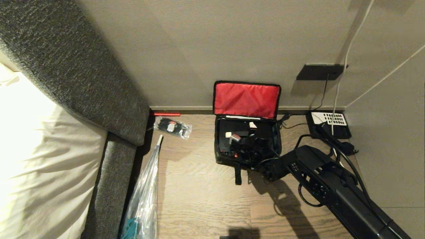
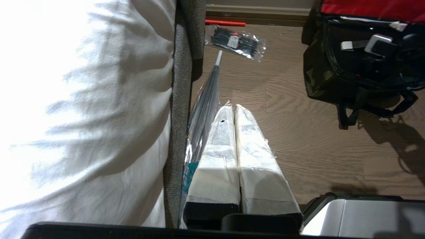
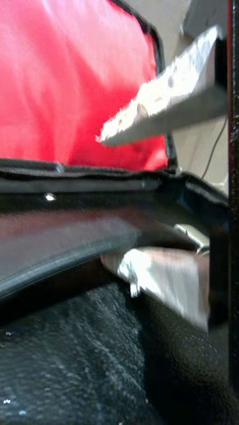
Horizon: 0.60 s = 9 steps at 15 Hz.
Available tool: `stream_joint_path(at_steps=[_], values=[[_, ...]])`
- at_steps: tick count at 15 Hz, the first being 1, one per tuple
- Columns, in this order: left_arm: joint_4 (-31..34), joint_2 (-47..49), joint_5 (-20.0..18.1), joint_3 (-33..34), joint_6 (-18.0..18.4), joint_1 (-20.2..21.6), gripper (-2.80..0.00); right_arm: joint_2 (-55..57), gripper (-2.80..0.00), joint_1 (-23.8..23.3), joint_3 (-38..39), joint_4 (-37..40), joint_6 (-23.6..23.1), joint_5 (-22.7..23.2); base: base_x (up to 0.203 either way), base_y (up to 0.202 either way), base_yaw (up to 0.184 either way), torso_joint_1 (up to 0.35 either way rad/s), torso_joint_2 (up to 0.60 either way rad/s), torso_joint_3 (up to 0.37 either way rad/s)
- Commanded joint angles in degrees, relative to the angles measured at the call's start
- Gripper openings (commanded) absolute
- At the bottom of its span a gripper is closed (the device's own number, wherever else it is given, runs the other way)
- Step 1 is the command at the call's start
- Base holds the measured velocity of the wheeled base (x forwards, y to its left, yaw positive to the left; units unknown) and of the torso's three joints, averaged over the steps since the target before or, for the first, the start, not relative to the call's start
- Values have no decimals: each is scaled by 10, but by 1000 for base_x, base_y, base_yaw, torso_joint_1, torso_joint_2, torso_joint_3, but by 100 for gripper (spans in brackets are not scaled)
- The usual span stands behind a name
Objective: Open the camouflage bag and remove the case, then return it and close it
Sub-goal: Grip the handle
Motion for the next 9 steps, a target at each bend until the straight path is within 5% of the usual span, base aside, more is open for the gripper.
stream_joint_path(at_steps=[1, 9], values=[[0, 0, 0, 0, 0, 0, -280, 0, -280, 2, 2, -19, -5, -1, 0, 0, 0, 0, 0, 0], [0, 0, 0, 0, 0, 0, -280, -44, -280, 29, 114, -163, -15, -3, 0, 0, 0, 0, 0, 0]])
